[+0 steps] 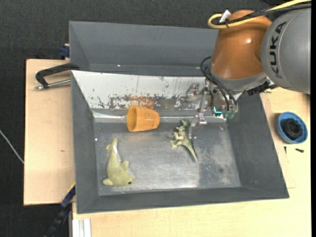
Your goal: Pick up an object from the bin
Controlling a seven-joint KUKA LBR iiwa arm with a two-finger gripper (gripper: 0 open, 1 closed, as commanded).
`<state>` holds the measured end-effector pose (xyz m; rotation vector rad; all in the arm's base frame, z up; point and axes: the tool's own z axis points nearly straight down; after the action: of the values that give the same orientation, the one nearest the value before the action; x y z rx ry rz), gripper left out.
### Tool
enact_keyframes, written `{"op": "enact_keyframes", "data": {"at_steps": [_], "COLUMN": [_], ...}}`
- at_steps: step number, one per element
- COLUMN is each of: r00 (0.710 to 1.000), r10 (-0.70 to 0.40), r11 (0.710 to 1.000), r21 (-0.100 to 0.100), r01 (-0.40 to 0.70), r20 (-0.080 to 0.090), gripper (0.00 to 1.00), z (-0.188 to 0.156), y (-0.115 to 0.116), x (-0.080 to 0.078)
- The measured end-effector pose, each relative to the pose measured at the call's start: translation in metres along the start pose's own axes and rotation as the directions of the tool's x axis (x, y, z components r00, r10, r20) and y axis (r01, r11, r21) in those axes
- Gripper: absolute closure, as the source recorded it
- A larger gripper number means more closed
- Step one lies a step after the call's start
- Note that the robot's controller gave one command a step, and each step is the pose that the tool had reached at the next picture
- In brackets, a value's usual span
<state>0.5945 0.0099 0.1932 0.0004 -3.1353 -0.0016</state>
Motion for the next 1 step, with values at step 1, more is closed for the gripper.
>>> {"op": "enact_keyframes", "data": {"at_steps": [1], "r00": [0.980], "r10": [0.194], "r11": [0.981], "r21": [-0.011], "r01": [-0.194], "r20": [0.029], "gripper": [0.00], "z": [0.1177], "y": [-0.0168], "x": [0.0081]}}
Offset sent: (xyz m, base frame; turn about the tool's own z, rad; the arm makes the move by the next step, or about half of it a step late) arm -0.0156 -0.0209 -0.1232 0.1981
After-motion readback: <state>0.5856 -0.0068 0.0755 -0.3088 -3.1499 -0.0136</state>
